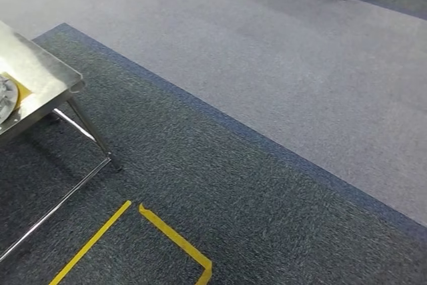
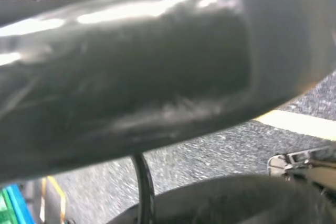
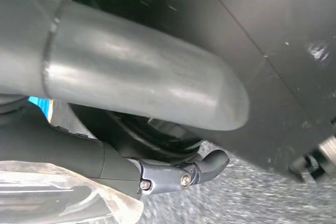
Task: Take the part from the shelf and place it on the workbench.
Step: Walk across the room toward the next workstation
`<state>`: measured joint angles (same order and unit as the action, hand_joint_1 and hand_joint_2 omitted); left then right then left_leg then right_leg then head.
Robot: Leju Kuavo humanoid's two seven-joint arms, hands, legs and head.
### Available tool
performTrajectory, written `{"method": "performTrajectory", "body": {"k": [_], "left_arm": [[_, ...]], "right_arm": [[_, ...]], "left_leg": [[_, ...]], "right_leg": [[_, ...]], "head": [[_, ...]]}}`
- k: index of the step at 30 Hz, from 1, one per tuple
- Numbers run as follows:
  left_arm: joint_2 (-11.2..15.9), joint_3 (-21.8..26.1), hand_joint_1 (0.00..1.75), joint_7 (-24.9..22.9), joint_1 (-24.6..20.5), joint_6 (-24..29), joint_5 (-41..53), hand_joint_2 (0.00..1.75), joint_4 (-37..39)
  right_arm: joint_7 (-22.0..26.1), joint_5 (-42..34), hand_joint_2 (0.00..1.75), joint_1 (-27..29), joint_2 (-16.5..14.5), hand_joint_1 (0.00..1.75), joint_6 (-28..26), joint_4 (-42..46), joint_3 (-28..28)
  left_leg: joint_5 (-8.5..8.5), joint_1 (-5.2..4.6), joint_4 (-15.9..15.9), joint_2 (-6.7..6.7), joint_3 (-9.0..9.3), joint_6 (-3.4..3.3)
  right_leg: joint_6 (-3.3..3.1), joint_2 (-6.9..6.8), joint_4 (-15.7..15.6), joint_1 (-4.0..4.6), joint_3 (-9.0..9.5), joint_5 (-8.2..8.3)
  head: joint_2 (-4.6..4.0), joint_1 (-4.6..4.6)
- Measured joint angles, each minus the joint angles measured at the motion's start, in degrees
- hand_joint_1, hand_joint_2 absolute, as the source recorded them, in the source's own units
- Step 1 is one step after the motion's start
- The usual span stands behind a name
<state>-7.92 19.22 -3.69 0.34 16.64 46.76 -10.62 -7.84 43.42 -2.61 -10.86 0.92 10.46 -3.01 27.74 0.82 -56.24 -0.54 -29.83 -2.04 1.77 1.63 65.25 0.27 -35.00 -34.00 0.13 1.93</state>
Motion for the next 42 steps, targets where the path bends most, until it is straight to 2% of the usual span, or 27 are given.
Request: {"method": "performTrajectory", "body": {"k": [2,3,4,6,7,9,11,13,16,17,18,19,20,22,24,26,27,29,30,31,33,34,35,37,39,41,42], "left_arm": [[0.0,0.0,0.00,-0.1,0.1,-0.1,0.0,0.00,0.0],[0.1,0.0,0.00,-0.1,0.1,-0.1,0.1,0.00,0.0],[0.1,0.0,0.00,-0.1,0.0,-0.1,0.1,0.00,0.0],[0.1,0.0,0.00,-0.1,-0.2,-0.1,0.2,0.00,0.0],[0.1,0.0,0.00,-0.1,-0.3,0.0,0.2,0.00,0.0],[0.1,0.0,0.00,-0.1,-0.3,0.0,0.2,0.00,0.0],[0.1,0.0,0.00,-0.1,-0.4,0.1,0.3,0.00,0.0],[0.1,0.0,0.00,-0.1,-0.6,0.2,0.5,0.00,0.0],[0.2,0.0,0.00,-0.1,-0.5,0.4,0.6,0.00,0.0],[0.3,0.0,0.00,-0.1,-0.3,0.5,0.6,0.00,0.0],[0.4,0.0,0.00,-0.1,-0.2,0.4,0.6,0.00,0.0],[0.4,0.0,0.00,-0.1,-0.2,0.4,0.7,0.00,0.0],[0.5,0.0,0.00,-0.1,-0.1,0.3,0.7,0.00,0.0],[0.5,0.0,0.00,-0.1,-0.1,0.0,0.7,0.00,0.0],[0.7,0.0,0.00,-0.2,-0.1,-0.1,0.7,0.00,0.1],[0.7,0.0,0.00,-0.3,-0.2,-0.2,0.7,0.00,0.1],[0.7,0.0,0.00,-0.4,-0.2,-0.1,0.7,0.00,0.1],[0.6,0.0,0.00,-0.4,-0.3,-0.1,0.7,0.00,0.1],[0.6,0.0,0.00,-0.4,-0.3,-0.1,0.7,0.00,0.1],[0.6,0.0,0.00,-0.4,-0.2,-0.1,0.7,0.00,0.1],[0.7,0.0,0.00,-0.5,-0.1,-0.1,0.7,0.00,0.1],[0.7,0.0,0.00,-0.5,-0.1,-0.1,0.7,0.00,0.1],[0.7,0.0,0.00,-0.5,-0.2,-0.1,0.7,0.00,0.1],[0.7,0.0,0.00,-0.5,-0.3,-0.1,0.7,0.00,0.1],[0.7,0.0,0.00,-0.5,-0.4,-0.1,0.7,0.00,0.1],[0.7,0.0,0.00,-0.5,-0.4,-0.1,0.7,0.00,0.1],[0.7,0.0,0.00,-0.5,-0.5,-0.2,0.7,0.00,0.1]], "right_arm": [[-0.1,0.0,0.00,-0.3,0.1,0.00,0.0,0.0,0.0],[-0.1,0.0,0.00,-0.3,0.2,0.00,0.0,0.0,0.1],[-0.2,0.1,0.00,-0.2,0.2,0.00,0.1,0.0,0.1],[-0.4,0.2,0.00,0.2,0.4,0.00,0.3,0.0,0.1],[-0.4,0.2,0.00,0.4,0.4,0.00,0.4,0.0,0.1],[-0.4,0.3,0.00,0.7,0.5,0.00,0.5,0.0,0.1],[-0.3,0.3,0.00,0.8,0.5,0.00,0.5,0.0,0.1],[-0.2,0.3,0.00,0.8,0.4,0.00,0.6,0.0,0.1],[-0.2,0.3,0.00,0.6,0.4,0.00,0.6,0.0,0.0],[-0.1,0.2,0.00,0.6,0.4,0.00,0.6,0.0,0.0],[0.0,0.2,0.00,0.6,0.4,0.00,0.6,0.0,0.0],[0.1,0.1,0.00,0.6,0.3,0.00,0.6,0.0,0.0],[0.2,0.1,0.00,0.6,0.3,0.00,0.6,0.0,0.0],[0.3,0.1,0.00,0.4,0.1,0.00,0.6,0.0,0.0],[0.3,0.2,0.00,0.2,0.0,0.00,0.6,0.0,0.0],[0.3,0.3,0.00,0.1,-0.1,0.00,0.6,0.0,0.0],[0.3,0.3,0.00,0.1,-0.1,0.00,0.6,0.0,0.0],[0.2,0.3,0.00,0.0,0.0,0.00,0.6,0.0,0.0],[0.1,0.3,0.00,-0.1,0.0,0.00,0.6,0.0,0.0],[0.1,0.3,0.00,-0.3,0.0,0.00,0.6,0.0,0.0],[0.0,0.3,0.00,-0.4,0.1,0.00,0.6,0.0,0.1],[0.0,0.3,0.00,-0.4,0.2,0.00,0.6,0.0,0.1],[-0.1,0.3,0.00,-0.3,0.2,0.00,0.7,0.0,0.1],[-0.3,0.3,0.00,0.3,0.3,0.00,0.7,0.0,0.1],[-0.2,0.2,0.00,0.7,0.4,0.00,0.7,0.0,0.1],[0.0,0.0,0.00,0.8,0.4,0.00,0.7,0.0,0.1],[0.2,0.0,0.00,0.9,0.4,0.00,0.7,0.0,0.1]], "left_leg": [[0.11,-0.07,-0.1,2.08,-0.02,-0.05],[0.18,-0.08,-0.1,3.03,-0.01,-0.01],[0.26,-0.08,-0.2,3.93,0.02,0.07],[0.51,-0.12,-0.3,5.21,0.17,0.39],[0.66,-0.25,-0.5,5.73,0.18,0.64],[0.77,-0.52,-0.8,6.70,0.16,1.16],[0.87,-0.54,-0.9,7.69,0.31,1.68],[2.51,-0.33,-2.5,6.39,-0.08,2.26],[8.22,-0.18,-13.1,2.13,-4.34,2.53],[9.22,-0.19,-16.4,1.51,-5.78,2.46],[8.99,-0.21,-17.8,1.21,-6.48,2.35],[7.53,-0.23,-16.9,0.97,-6.21,2.17],[5.20,-0.24,-14.1,0.47,-5.17,1.94],[0.99,-0.10,-6.9,-2.41,-2.62,1.45],[0.26,-0.03,-2.7,-4.54,-1.19,1.34],[0.75,-0.07,-1.7,-3.73,-0.80,1.31],[0.62,-0.02,-1.5,-2.92,-0.75,1.11],[0.47,0.12,-1.0,-1.21,-0.53,0.58],[0.47,0.05,-0.9,-0.23,-0.47,0.37],[0.52,-0.05,-0.9,0.74,-0.49,0.25],[0.61,-0.17,-1.0,2.79,-0.49,0.18],[0.66,-0.19,-1.0,3.66,-0.47,0.20],[0.72,-0.19,-1.0,4.39,-0.38,0.27],[0.91,-0.33,-1.0,5.49,-0.14,0.58],[1.09,-0.61,-1.2,6.54,-0.12,1.10],[1.14,-0.69,-1.4,7.84,-0.05,1.64],[1.38,-0.59,-1.5,7.76,0.06,1.98]], "right_leg": [[0.49,-0.85,6.2,-0.02,-2.68,-2.43],[0.66,-1.08,6.7,-0.06,-2.64,-2.08],[0.79,-1.46,5.0,-0.15,-1.53,-0.72],[0.90,-3.48,-2.8,-0.25,2.77,2.87],[0.64,-4.52,-6.1,-0.17,4.52,3.97],[-0.23,-5.27,-8.6,0.16,5.60,4.28],[-1.13,-4.06,-8.7,0.23,5.29,4.56],[-1.83,-3.01,-8.9,0.04,5.33,4.83],[-2.65,-1.16,-9.0,-0.08,5.31,5.24],[-2.74,-0.36,-8.9,-0.03,5.27,5.31],[-2.78,0.51,-8.9,0.02,5.27,5.34],[-2.79,1.42,-8.8,0.06,5.32,5.34],[-2.77,2.30,-8.7,0.07,5.39,5.33],[-2.56,3.84,-8.3,0.07,5.23,5.20],[-1.97,5.25,-8.0,-0.10,4.48,5.26],[-1.18,6.62,-8.0,-0.34,3.52,5.54],[-0.89,6.18,-7.7,-0.36,3.14,5.35],[-0.42,3.17,-4.5,-0.14,1.56,3.19],[-0.22,1.18,-1.2,-0.05,0.11,1.28],[0.00,0.02,2.7,-0.01,-1.61,-0.65],[0.32,-0.82,7.7,-0.01,-3.47,-2.33],[0.39,-1.09,7.3,-0.03,-2.92,-1.59],[0.40,-1.59,4.5,-0.06,-1.22,0.12],[0.34,-3.93,-3.3,0.04,3.05,3.31],[-0.29,-5.60,-7.8,0.38,5.32,4.24],[-1.16,-4.80,-8.4,0.63,5.18,4.23],[-1.50,-4.14,-8.5,0.56,5.13,4.39]], "head": [[0.00,0.03],[0.00,0.04],[0.00,0.05],[0.00,0.09],[0.00,0.15],[0.00,0.17],[0.00,0.16],[0.00,-0.03],[0.00,-0.49],[0.00,-0.51],[0.00,-0.54],[0.00,-0.54],[0.00,-0.55],[0.00,-0.54],[0.00,-0.60],[0.00,-0.67],[0.00,-0.64],[0.00,-0.35],[0.00,-0.26],[0.00,-0.15],[0.00,-0.19],[0.00,-0.17],[0.00,-0.18],[0.00,-0.15],[0.00,-0.23],[0.00,-0.32],[0.00,-0.33]]}}
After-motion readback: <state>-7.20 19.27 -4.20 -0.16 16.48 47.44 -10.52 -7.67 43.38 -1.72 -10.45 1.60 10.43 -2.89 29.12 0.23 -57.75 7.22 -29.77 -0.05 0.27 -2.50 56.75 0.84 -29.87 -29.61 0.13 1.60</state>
